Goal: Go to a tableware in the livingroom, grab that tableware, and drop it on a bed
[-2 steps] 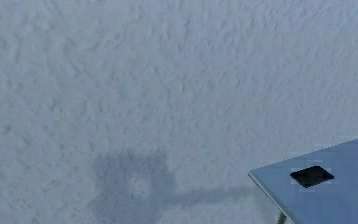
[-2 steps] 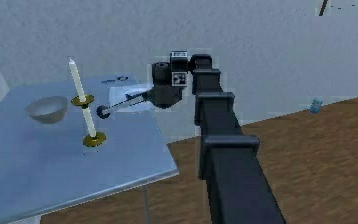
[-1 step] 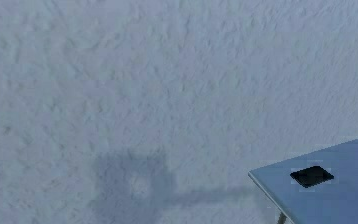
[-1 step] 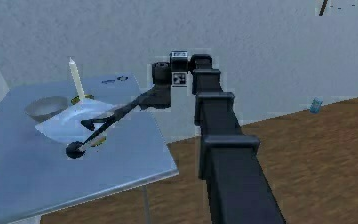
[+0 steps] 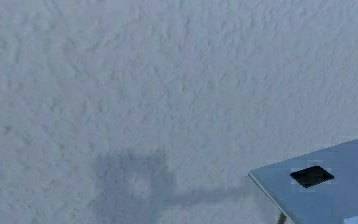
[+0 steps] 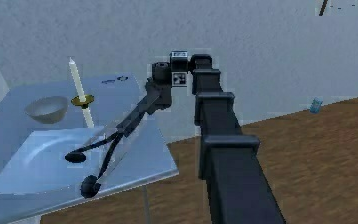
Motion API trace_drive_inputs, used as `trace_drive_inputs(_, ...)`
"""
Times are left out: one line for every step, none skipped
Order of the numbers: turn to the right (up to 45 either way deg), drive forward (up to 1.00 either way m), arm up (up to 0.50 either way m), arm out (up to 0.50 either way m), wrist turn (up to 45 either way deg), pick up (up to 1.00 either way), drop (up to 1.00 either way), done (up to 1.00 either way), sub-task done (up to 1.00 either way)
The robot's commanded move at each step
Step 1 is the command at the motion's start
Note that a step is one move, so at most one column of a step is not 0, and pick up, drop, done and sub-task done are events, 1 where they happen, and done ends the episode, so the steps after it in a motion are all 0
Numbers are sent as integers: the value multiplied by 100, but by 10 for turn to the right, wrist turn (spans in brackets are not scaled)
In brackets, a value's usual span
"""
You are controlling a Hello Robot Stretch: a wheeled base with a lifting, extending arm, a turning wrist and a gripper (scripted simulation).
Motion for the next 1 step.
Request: trace_drive_inputs(0, 0, 0, -30, 0, 0, 0, 0, 0)
